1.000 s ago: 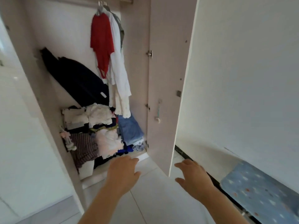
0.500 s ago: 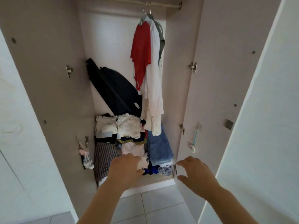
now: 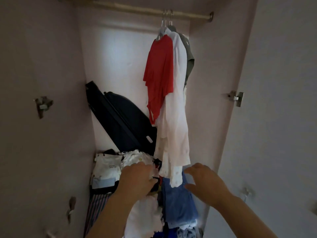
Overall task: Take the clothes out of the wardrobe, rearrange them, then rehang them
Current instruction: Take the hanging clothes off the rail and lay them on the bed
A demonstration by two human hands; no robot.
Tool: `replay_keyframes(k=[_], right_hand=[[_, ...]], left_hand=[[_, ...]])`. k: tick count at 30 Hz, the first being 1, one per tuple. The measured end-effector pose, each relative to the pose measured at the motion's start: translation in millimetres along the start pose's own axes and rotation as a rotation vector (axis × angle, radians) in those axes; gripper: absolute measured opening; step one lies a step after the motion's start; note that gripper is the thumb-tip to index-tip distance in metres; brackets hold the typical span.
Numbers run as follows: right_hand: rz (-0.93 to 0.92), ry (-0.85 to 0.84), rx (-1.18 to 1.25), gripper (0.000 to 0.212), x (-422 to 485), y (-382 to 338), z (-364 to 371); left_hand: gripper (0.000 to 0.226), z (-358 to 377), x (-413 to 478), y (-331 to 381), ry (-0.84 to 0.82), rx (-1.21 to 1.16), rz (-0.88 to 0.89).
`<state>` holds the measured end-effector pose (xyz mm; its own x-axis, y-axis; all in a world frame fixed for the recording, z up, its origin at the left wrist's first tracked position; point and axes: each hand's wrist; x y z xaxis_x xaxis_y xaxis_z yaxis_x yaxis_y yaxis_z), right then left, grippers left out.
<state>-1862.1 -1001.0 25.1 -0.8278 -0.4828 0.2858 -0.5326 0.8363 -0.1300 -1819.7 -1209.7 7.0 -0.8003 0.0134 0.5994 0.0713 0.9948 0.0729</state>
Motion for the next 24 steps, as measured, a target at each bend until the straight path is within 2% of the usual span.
replay_keyframes(k=[2, 4, 10, 16, 24], right_hand=[[-0.029, 0.017, 0.023, 0.050, 38.0, 5.4, -0.6], [-0.073, 0.045, 0.030, 0.051, 77.2, 10.7, -2.6], [-0.212, 0.166, 0.062, 0.049, 199.7, 25.0, -11.3], [-0.409, 0.287, 0.130, 0.045, 304.6, 18.9, -34.0], [-0.550, 0.516, 0.152, 0.048, 407.1, -16.8, -73.8]], left_hand=[[0.032, 11.3, 31.1, -12.8, 0.053, 0.031, -0.004], [0.037, 22.4, 61.7, -24.4, 0.026, -0.034, -0.046], [0.039, 45.2, 155.0, -61.0, -0.004, 0.051, -0.144], [0.049, 48.6, 240.8, -88.1, 0.115, 0.088, -0.196], [0.047, 44.7, 326.8, -137.1, 0.305, 0.010, -0.211]])
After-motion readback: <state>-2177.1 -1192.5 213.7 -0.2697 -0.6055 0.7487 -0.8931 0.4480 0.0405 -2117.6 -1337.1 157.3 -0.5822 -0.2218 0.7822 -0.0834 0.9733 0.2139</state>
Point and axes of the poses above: each hand's wrist, its own x-axis towards the middle knuckle, its own z-axis out of the palm, y = z × x, and after that the axes turned 11 degrees about y, right-handed
